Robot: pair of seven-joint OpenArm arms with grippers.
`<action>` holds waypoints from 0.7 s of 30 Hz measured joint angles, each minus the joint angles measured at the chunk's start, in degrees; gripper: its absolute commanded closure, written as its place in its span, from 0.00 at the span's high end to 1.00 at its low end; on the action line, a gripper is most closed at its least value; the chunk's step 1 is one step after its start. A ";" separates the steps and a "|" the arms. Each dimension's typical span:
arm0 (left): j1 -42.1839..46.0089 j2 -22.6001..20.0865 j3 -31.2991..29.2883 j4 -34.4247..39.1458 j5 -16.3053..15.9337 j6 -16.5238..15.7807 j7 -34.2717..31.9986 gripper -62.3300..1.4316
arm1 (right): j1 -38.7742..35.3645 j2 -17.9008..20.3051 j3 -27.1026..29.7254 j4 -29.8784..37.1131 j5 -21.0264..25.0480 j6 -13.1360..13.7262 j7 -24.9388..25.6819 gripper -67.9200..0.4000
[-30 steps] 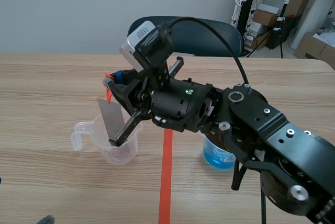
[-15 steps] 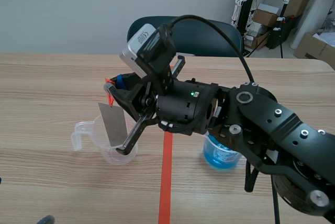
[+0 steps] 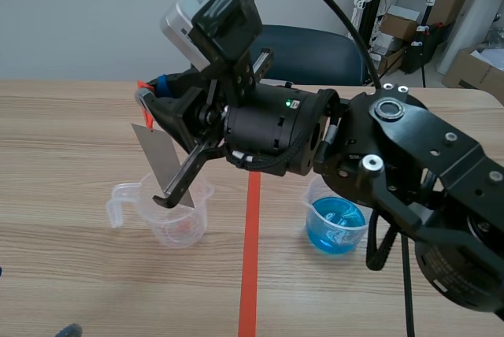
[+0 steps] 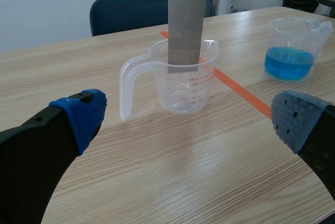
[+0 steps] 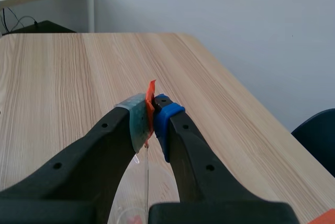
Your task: Do the redox reaction experiment. lift the metal plate out of the left beaker
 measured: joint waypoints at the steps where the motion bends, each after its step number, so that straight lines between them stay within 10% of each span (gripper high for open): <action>1: 0.00 0.00 0.00 0.00 0.00 0.00 0.00 1.00 | 0.00 0.00 0.00 0.22 0.94 0.00 -0.20 0.01; 21: 0.00 0.00 0.00 0.00 0.00 0.00 0.00 1.00 | 8.94 5.62 0.00 6.10 24.37 0.00 -11.21 0.01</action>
